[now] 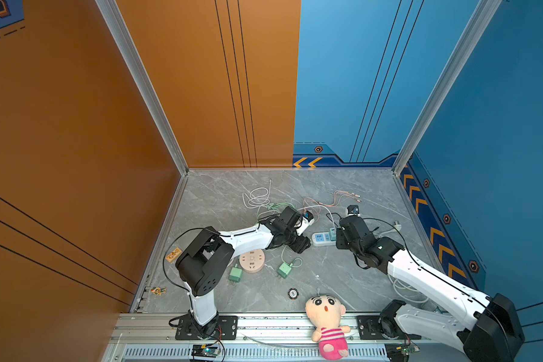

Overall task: Insert plugs into power strip
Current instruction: Insert the plug into the socket, then press the plug into the socket.

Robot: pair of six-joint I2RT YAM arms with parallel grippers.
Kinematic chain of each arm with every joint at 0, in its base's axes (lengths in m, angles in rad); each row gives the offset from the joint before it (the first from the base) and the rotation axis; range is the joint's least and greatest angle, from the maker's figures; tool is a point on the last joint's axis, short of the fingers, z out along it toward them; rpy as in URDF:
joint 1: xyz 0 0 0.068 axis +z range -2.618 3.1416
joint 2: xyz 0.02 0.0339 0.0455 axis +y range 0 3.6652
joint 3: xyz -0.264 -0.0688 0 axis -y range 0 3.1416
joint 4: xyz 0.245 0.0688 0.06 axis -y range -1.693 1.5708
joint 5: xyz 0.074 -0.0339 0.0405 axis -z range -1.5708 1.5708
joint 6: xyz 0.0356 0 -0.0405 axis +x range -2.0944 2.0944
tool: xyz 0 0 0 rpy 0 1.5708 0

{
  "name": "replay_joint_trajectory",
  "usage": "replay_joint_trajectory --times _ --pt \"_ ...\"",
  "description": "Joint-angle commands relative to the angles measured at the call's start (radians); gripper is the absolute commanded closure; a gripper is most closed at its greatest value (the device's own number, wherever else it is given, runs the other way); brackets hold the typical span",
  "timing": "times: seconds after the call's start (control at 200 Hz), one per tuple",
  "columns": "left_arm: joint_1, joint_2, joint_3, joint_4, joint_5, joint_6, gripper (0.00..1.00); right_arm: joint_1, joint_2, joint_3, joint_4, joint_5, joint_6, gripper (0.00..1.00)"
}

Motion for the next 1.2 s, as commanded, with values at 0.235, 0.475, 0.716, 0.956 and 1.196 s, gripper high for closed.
replay_joint_trajectory --times 0.235,0.475,0.716,0.956,1.196 --pt "-0.02 -0.067 0.063 -0.048 0.037 0.004 0.5 -0.208 0.0 -0.014 0.032 -0.087 -0.107 0.78" --pt "-0.031 -0.026 0.117 -0.085 0.031 -0.019 0.61 -0.22 0.141 -0.012 0.137 -0.133 -0.121 0.82" --pt "-0.059 0.03 0.162 -0.002 -0.017 -0.077 0.76 -0.229 0.274 0.022 0.196 -0.148 -0.139 0.87" --pt "-0.075 0.084 0.204 -0.002 -0.007 -0.085 0.76 -0.234 0.291 0.034 0.218 -0.169 -0.139 0.89" --pt "-0.075 0.118 0.226 0.0 -0.036 -0.104 0.77 -0.234 0.293 0.028 0.233 -0.182 -0.132 0.89"
